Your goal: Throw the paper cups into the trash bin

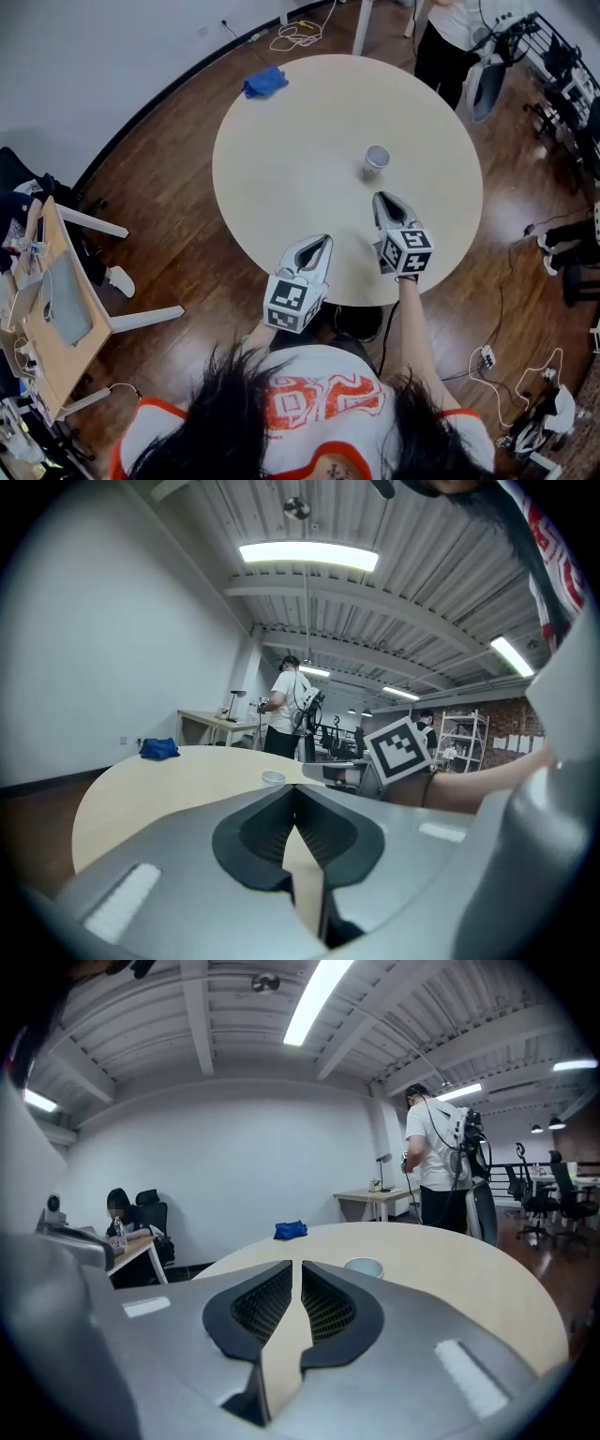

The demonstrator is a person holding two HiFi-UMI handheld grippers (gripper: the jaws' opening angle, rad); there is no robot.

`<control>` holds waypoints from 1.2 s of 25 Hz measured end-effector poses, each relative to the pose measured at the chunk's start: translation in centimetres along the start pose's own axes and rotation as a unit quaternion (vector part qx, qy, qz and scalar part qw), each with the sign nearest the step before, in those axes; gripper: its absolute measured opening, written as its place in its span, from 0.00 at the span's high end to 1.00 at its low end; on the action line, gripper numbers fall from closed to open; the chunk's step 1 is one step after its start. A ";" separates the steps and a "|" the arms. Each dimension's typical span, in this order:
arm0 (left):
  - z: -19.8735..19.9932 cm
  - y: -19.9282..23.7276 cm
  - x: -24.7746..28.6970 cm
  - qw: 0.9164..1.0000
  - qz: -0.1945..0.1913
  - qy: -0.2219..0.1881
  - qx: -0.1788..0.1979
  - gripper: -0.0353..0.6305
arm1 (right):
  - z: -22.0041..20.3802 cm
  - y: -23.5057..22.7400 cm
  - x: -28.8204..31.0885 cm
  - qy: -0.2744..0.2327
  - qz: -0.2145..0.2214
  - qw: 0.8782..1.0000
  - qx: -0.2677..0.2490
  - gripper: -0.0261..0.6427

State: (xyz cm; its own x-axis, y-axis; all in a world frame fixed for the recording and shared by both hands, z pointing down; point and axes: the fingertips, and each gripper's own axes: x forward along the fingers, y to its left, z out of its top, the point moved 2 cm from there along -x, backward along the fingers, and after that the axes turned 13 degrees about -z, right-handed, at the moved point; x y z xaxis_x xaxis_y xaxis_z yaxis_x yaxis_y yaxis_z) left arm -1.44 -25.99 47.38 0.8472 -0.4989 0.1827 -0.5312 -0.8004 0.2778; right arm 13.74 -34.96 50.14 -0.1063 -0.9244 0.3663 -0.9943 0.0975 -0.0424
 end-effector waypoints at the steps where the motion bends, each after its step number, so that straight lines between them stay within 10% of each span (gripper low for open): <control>1: -0.1 0.1 0.1 1.000 0.000 0.002 -0.002 0.95 | 0.2 -0.4 0.8 0.002 -0.004 1.000 -0.011 0.91; 18: -1.3 2.6 -0.6 1.000 0.010 0.016 -0.024 0.95 | -1.5 -3.2 11.7 0.120 0.002 0.973 -0.199 0.79; 30: -1.9 4.2 -1.9 0.999 0.035 0.018 -0.035 0.95 | -3.7 -3.6 14.6 0.172 -0.023 0.958 -0.226 0.80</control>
State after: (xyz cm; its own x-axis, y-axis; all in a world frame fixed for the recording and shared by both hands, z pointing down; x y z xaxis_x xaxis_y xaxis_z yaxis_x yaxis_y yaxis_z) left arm -5.34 -27.77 50.02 0.8073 -0.5402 0.2374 -0.5901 -0.7377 0.3279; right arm 15.75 -47.43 59.09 0.0208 -0.7630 0.6461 -0.8895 0.2809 0.3603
